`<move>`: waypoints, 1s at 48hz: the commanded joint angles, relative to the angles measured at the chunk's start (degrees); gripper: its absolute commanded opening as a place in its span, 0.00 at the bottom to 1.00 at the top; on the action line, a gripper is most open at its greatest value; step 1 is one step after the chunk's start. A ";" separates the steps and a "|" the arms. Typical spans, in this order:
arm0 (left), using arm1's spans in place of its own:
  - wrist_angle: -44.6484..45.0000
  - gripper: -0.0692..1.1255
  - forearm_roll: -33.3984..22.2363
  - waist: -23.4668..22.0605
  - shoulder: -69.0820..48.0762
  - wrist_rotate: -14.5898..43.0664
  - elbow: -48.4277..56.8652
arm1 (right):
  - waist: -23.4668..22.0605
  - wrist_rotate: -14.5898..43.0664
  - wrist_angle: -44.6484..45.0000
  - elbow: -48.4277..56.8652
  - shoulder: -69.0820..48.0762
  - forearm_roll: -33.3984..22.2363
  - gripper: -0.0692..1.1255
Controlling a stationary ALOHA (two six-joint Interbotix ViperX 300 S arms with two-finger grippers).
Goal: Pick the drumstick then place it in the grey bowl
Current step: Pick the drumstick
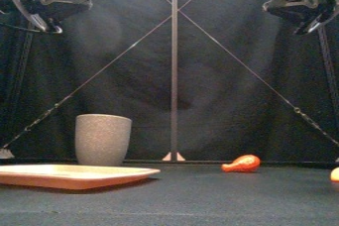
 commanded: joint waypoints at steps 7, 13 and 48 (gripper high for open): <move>-0.09 0.03 -0.26 2.11 0.88 0.09 0.00 | -8.88 0.09 0.26 -1.41 10.99 -1.67 0.10; -0.09 0.03 -0.26 3.52 0.97 0.18 0.00 | -14.85 0.00 2.37 -3.78 19.07 -3.25 0.10; -0.18 0.04 0.09 6.06 1.05 0.26 2.02 | -18.63 0.35 32.70 -26.19 51.77 -15.12 0.60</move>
